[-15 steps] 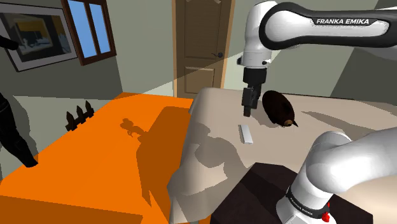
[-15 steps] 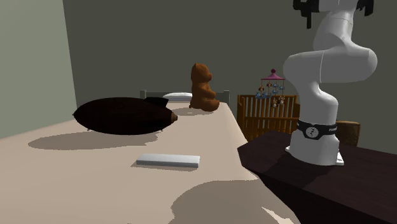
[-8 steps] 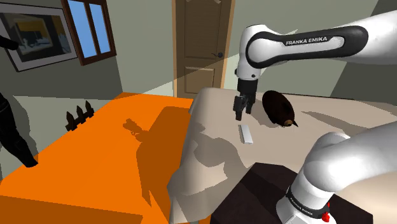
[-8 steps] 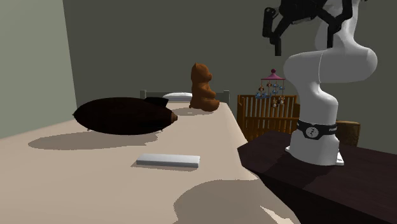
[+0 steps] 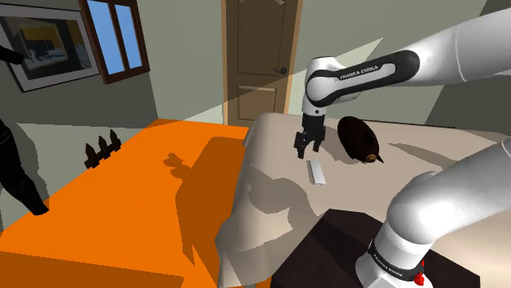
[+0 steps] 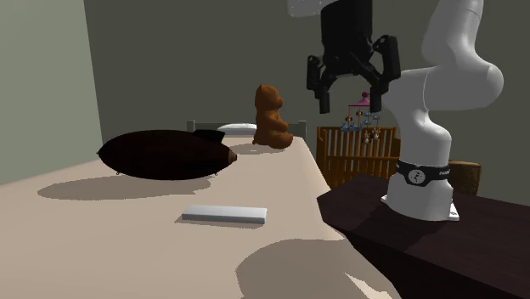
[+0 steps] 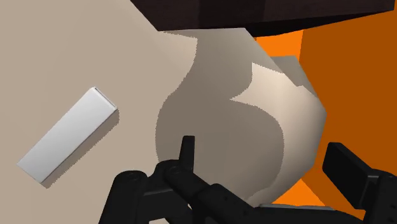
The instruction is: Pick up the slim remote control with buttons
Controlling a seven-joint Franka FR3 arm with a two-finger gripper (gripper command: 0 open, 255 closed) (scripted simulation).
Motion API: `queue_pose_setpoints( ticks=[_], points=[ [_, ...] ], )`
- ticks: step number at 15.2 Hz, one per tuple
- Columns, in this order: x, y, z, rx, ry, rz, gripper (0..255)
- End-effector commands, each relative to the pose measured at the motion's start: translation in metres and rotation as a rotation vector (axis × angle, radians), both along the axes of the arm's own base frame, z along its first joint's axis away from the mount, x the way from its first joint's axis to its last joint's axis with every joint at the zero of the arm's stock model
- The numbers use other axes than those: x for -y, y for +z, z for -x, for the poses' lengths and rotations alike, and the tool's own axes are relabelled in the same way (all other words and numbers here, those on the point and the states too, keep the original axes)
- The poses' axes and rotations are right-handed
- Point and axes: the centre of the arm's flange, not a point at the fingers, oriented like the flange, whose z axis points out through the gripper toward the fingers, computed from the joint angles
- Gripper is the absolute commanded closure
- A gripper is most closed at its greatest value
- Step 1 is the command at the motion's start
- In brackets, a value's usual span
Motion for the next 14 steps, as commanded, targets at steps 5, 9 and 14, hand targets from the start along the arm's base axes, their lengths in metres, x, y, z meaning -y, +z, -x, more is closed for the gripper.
queue_pose_setpoints(
  ticks=[5,9,14],
  points=[
    [0.054,-0.050,-0.023,0.018,-0.130,0.022,0],
    [0.092,-0.082,-0.034,0.029,-0.216,0.036,0],
    [0.142,-0.122,-0.044,0.042,-0.324,0.054,0]
  ],
)
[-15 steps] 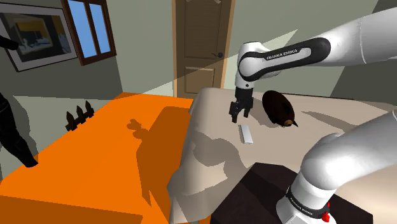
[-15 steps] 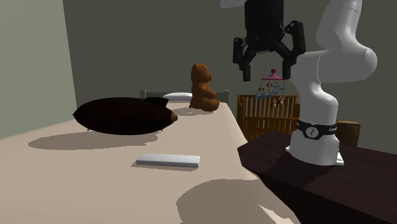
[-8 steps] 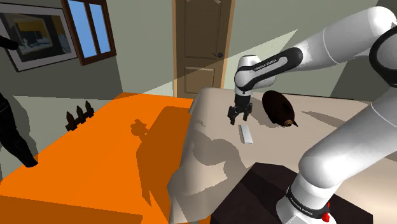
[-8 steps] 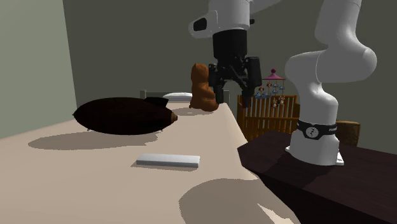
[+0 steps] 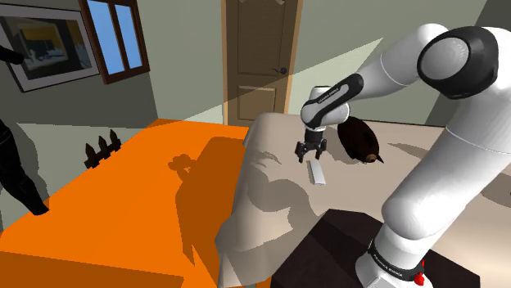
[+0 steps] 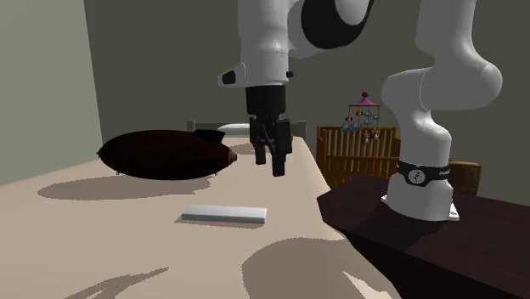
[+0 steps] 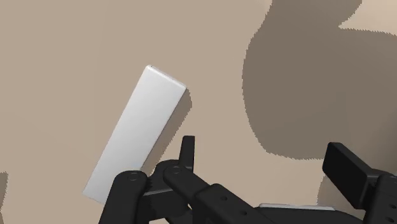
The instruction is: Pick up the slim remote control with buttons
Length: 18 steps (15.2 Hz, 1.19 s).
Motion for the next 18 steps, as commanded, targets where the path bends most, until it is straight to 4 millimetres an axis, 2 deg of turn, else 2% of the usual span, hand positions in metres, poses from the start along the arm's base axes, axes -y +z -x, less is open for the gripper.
queue_pose_setpoints(
  ticks=[1,12,13,18],
  points=[
    [0.023,-0.015,-0.001,0.006,-0.044,0.008,0],
    [0.137,-0.097,-0.004,0.035,-0.281,0.047,0],
    [0.143,-0.102,-0.003,0.037,-0.295,0.049,0],
    [0.143,-0.128,-0.003,0.037,-0.295,0.049,0]
  ],
)
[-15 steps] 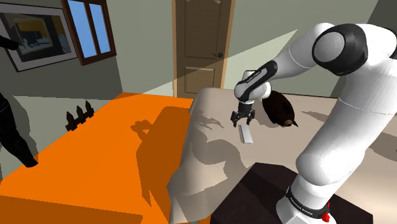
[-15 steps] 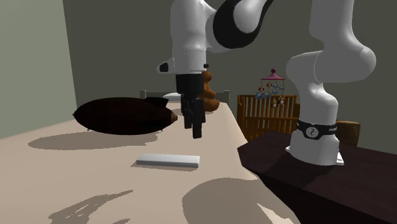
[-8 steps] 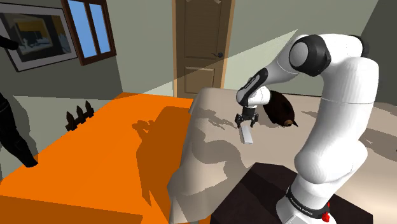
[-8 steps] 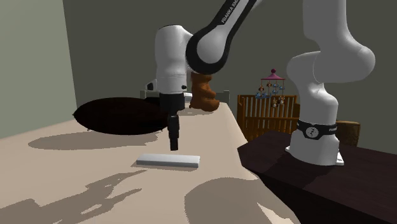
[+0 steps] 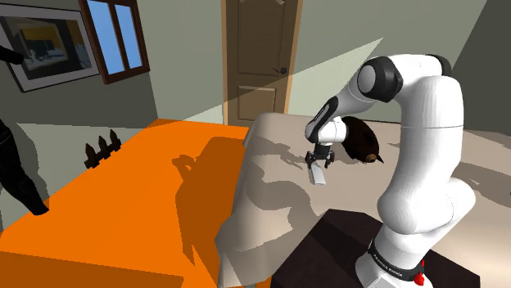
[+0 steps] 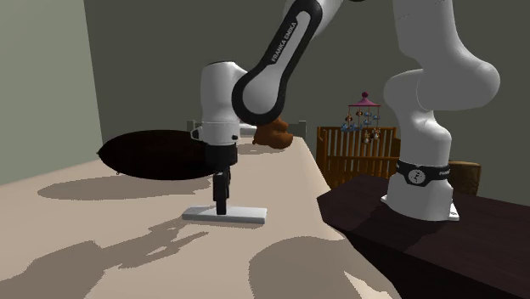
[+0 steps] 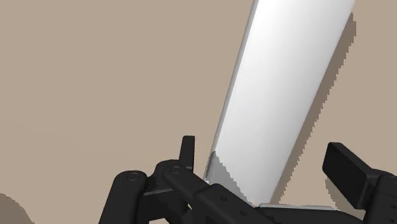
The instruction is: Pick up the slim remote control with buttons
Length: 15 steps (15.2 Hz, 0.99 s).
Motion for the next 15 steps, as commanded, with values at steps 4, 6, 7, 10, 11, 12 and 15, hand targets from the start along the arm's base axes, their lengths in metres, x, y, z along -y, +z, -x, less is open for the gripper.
queue_pose_setpoints(
  ticks=[4,6,7,10,11,12,15],
  points=[
    [0.0000,-0.0190,-0.0005,0.000,0.000,0.000,0],
    [-0.0009,-0.0189,-0.0002,0.000,0.000,0.000,255],
    [-0.0008,-0.0187,-0.0001,0.000,0.000,0.000,255],
    [-0.0008,-0.0190,-0.0003,0.000,0.000,0.000,255],
    [-0.0009,-0.0191,-0.0003,0.000,0.000,0.000,255],
    [-0.0008,-0.0190,-0.0006,0.000,0.000,0.000,255],
    [0.0000,-0.0137,-0.0005,0.000,0.000,0.000,255]
  ],
)
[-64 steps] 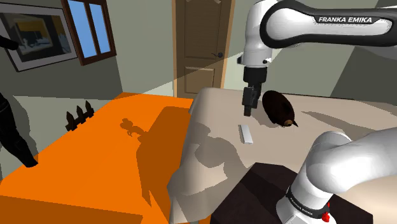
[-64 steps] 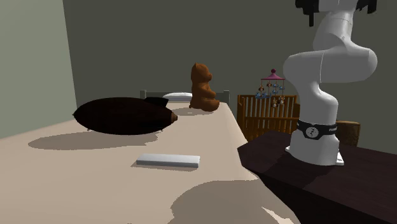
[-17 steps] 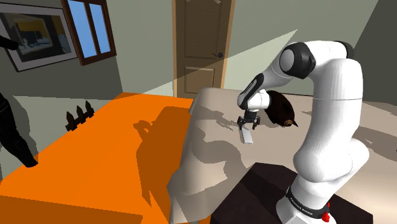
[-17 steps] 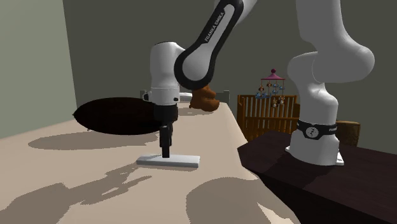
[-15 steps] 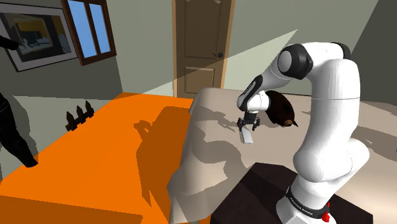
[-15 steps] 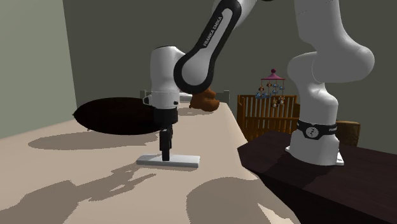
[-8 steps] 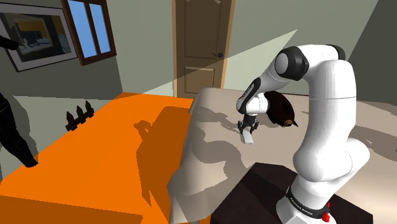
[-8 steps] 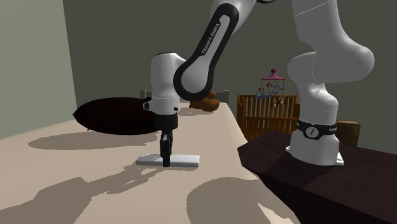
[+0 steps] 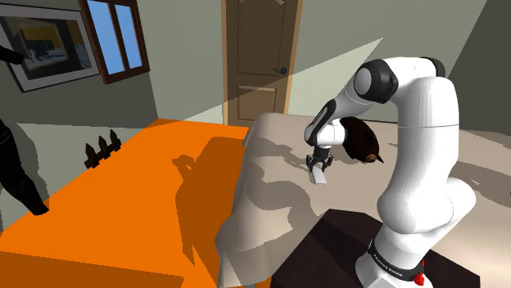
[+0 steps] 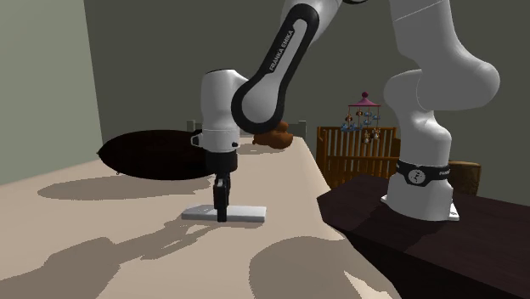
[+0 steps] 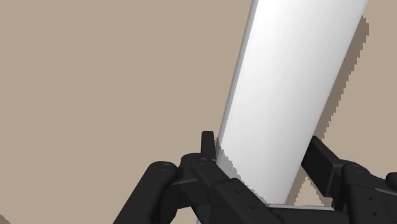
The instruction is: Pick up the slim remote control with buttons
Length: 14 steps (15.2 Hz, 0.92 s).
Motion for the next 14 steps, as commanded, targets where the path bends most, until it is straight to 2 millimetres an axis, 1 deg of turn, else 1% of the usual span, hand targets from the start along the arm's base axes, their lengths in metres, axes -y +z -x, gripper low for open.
queue_pose_setpoints(
  ticks=[1,14],
  points=[
    [0.000,0.007,0.000,-0.001,0.001,0.000,255],
    [0.000,0.076,0.000,-0.001,0.001,0.000,255]
  ],
)
